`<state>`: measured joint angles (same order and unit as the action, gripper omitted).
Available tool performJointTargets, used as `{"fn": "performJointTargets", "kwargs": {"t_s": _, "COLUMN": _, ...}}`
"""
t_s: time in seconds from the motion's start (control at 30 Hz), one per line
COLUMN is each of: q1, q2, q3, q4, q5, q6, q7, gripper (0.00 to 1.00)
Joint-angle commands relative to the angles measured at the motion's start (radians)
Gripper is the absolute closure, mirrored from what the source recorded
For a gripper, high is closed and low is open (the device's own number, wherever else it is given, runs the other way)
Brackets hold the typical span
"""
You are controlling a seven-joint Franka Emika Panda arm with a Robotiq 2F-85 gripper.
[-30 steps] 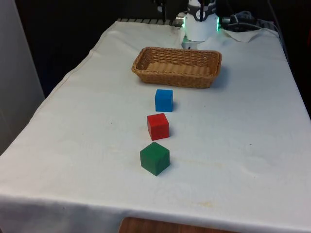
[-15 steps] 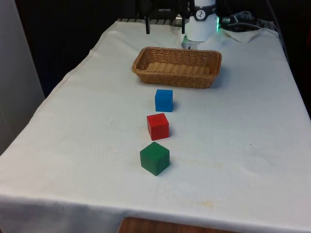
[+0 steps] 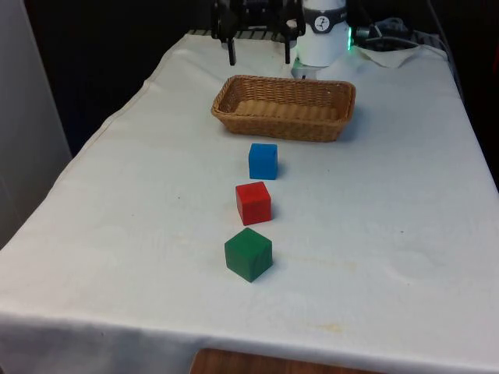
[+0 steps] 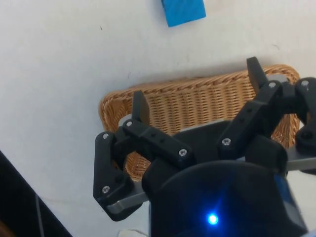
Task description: Pick up the blue cube and place it into the basket.
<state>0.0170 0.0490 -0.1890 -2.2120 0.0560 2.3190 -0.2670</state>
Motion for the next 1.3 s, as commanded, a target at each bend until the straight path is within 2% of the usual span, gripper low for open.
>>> {"fn": "performJointTargets", "kwargs": {"t_s": 0.0, "q1": 0.002, "q2": 0.008, "q3": 0.002, "q4": -0.005, "q5": 0.005, "q6": 0.016, "q7": 0.001, "gripper": 0.00}}
{"fn": "performJointTargets", "kwargs": {"t_s": 0.1, "q1": 0.001, "q2": 0.023, "q3": 0.002, "q4": -0.013, "q5": 0.008, "q6": 0.040, "q7": 0.001, "gripper": 0.00}}
{"fn": "performJointTargets", "kwargs": {"t_s": 0.13, "q1": 0.001, "q2": 0.022, "q3": 0.001, "q4": -0.011, "q5": 0.001, "q6": 0.028, "q7": 0.002, "gripper": 0.00}}
{"fn": "performJointTargets", "kwargs": {"t_s": 0.17, "q1": 0.001, "q2": 0.034, "q3": 0.003, "q4": -0.020, "q5": 0.010, "q6": 0.062, "q7": 0.001, "gripper": 0.00}}
{"fn": "performJointTargets", "kwargs": {"t_s": 0.3, "q1": 0.001, "q2": 0.061, "q3": 0.003, "q4": -0.033, "q5": 0.016, "q6": 0.111, "q7": 0.000, "gripper": 0.00}}
{"fn": "performJointTargets", "kwargs": {"t_s": 0.37, "q1": 0.001, "q2": 0.065, "q3": 0.001, "q4": -0.030, "q5": 0.007, "q6": 0.105, "q7": 0.002, "gripper": 0.00}}
{"fn": "performJointTargets", "kwargs": {"t_s": 0.6, "q1": 0.001, "q2": 0.113, "q3": 0.005, "q4": -0.053, "q5": 0.027, "q6": 0.200, "q7": -0.002, "gripper": 0.00}}
{"fn": "performJointTargets", "kwargs": {"t_s": 0.63, "q1": 0.001, "q2": 0.112, "q3": 0.002, "q4": -0.049, "q5": 0.016, "q6": 0.185, "q7": 0.002, "gripper": 0.00}}
{"fn": "performJointTargets", "kwargs": {"t_s": 0.87, "q1": -0.001, "q2": 0.169, "q3": 0.009, "q4": -0.064, "q5": 0.034, "q6": 0.270, "q7": -0.006, "gripper": 0.00}}
{"fn": "performJointTargets", "kwargs": {"t_s": 0.9, "q1": 0.001, "q2": 0.162, "q3": 0.003, "q4": -0.059, "q5": 0.019, "q6": 0.247, "q7": 0.002, "gripper": 0.00}}
{"fn": "performJointTargets", "kwargs": {"t_s": 0.93, "q1": -0.001, "q2": 0.177, "q3": 0.010, "q4": -0.065, "q5": 0.034, "q6": 0.280, "q7": -0.006, "gripper": 0.00}}
{"fn": "performJointTargets", "kwargs": {"t_s": 1.1, "q1": -0.003, "q2": 0.224, "q3": 0.015, "q4": -0.068, "q5": 0.039, "q6": 0.338, "q7": -0.008, "gripper": 0.00}}
{"fn": "performJointTargets", "kwargs": {"t_s": 1.13, "q1": -0.004, "q2": 0.232, "q3": 0.016, "q4": -0.068, "q5": 0.040, "q6": 0.347, "q7": -0.008, "gripper": 0.00}}
{"fn": "performJointTargets", "kwargs": {"t_s": 1.17, "q1": 0.001, "q2": 0.226, "q3": 0.006, "q4": -0.066, "q5": 0.021, "q6": 0.331, "q7": 0.002, "gripper": 0.00}}
{"fn": "performJointTargets", "kwargs": {"t_s": 1.2, "q1": -0.004, "q2": 0.240, "q3": 0.017, "q4": -0.067, "q5": 0.041, "q6": 0.356, "q7": -0.008, "gripper": 0.00}}
{"fn": "performJointTargets", "kwargs": {"t_s": 1.27, "q1": -0.005, "q2": 0.263, "q3": 0.020, "q4": -0.066, "q5": 0.044, "q6": 0.383, "q7": -0.009, "gripper": 0.00}}
